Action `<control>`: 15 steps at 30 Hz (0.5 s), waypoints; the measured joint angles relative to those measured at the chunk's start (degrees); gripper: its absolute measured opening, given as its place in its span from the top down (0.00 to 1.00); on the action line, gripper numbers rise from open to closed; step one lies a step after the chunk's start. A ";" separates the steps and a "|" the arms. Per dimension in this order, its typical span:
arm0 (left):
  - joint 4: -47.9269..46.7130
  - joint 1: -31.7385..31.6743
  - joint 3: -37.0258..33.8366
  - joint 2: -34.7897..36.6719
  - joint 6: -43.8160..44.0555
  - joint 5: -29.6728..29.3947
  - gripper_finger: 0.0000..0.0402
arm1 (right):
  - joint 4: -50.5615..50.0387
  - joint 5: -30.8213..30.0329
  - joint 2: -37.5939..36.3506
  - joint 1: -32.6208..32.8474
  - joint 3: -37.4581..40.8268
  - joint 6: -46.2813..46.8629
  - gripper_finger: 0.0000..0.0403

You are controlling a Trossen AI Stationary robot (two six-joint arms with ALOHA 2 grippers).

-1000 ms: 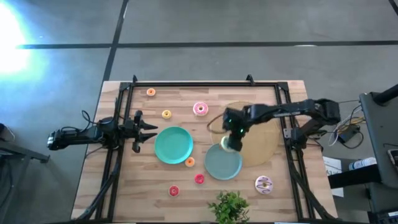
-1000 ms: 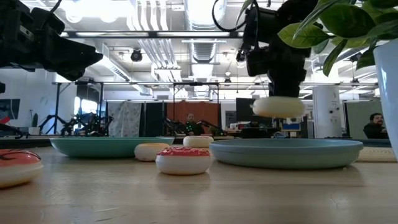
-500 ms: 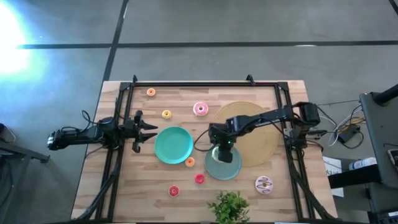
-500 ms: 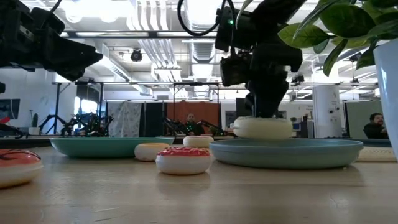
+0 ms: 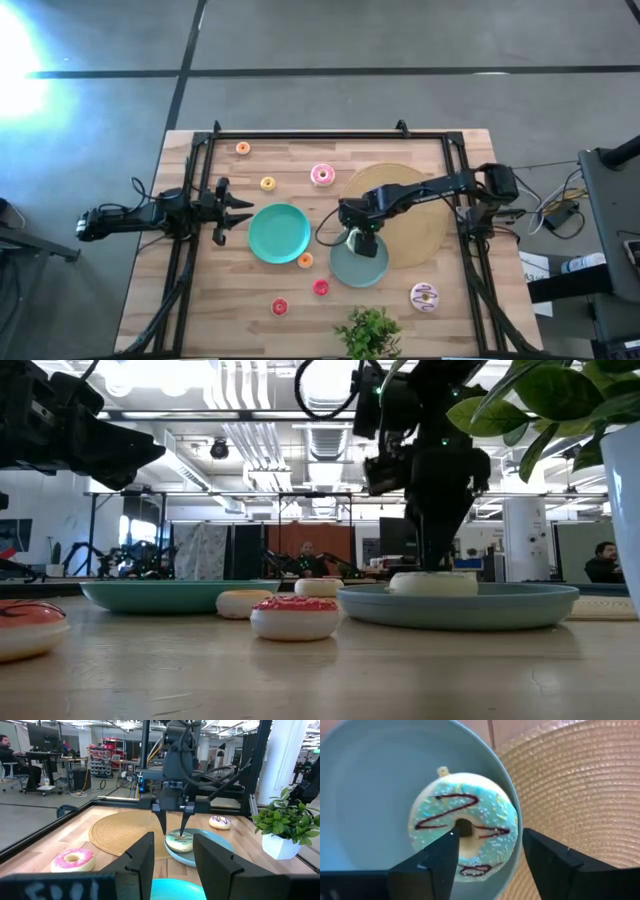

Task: Pick & Place donuts
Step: Put the large purple donut on the blue plate

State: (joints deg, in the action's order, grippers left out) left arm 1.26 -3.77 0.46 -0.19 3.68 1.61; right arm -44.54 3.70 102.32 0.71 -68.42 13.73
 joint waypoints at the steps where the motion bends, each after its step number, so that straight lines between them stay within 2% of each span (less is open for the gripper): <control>1: 0.00 0.00 0.00 -0.01 0.00 0.00 0.73 | -0.59 -0.07 -0.66 0.13 -0.04 -0.26 0.46; 5: 0.01 -0.01 0.01 -0.02 0.00 0.00 0.73 | -2.43 -1.07 -5.68 0.57 0.47 -1.11 0.43; 9: 0.01 0.00 0.01 -0.04 -0.01 -0.01 0.73 | -6.44 -1.11 -11.86 2.35 4.67 -1.65 0.43; 15: 0.02 0.00 0.01 -0.16 -0.01 -0.07 0.73 | -8.61 -0.60 -23.18 10.36 15.26 7.85 0.44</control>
State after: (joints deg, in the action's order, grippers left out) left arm 1.28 -3.77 0.47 -0.36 3.68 1.55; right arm -53.14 3.11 79.14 11.08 -53.17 21.58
